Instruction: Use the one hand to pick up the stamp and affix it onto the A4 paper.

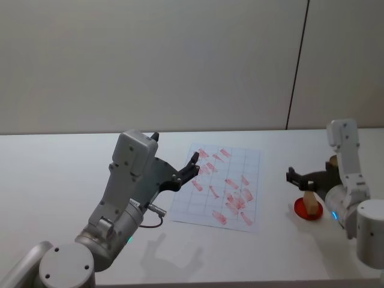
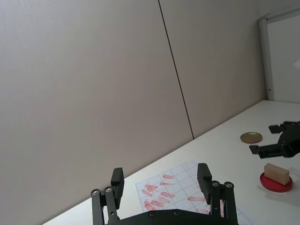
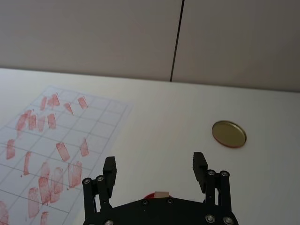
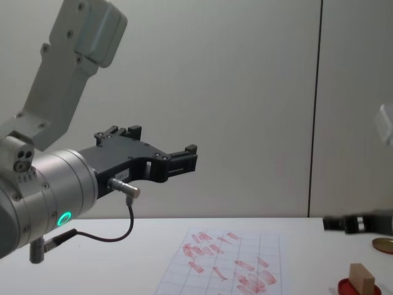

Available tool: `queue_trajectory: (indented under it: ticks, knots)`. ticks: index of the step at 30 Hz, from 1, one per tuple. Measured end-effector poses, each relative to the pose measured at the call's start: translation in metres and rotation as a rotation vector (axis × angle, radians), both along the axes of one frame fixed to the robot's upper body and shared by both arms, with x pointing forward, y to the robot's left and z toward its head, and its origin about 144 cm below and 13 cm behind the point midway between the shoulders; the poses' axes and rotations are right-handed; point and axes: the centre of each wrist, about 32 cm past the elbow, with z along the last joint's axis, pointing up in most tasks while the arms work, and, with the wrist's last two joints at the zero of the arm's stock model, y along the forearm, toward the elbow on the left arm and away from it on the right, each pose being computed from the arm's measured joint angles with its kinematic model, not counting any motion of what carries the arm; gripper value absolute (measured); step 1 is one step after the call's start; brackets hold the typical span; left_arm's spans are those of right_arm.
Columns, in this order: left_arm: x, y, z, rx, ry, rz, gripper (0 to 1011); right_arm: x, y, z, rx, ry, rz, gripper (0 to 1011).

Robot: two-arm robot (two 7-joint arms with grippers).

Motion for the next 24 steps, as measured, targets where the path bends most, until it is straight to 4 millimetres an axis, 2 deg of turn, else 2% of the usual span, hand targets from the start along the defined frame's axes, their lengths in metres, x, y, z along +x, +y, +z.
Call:
queue_trajectory:
  ticks: [8,24]
  knots:
    - [0.0,0.0,0.0,0.0,0.0,0.0,993,-0.014,-0.004,0.015,0.003,-0.096,0.022,1001]
    - [0.0,0.0,0.0,0.0,0.0,0.0,993,-0.025,-0.006,0.027,0.003,-0.166,0.041,1001]
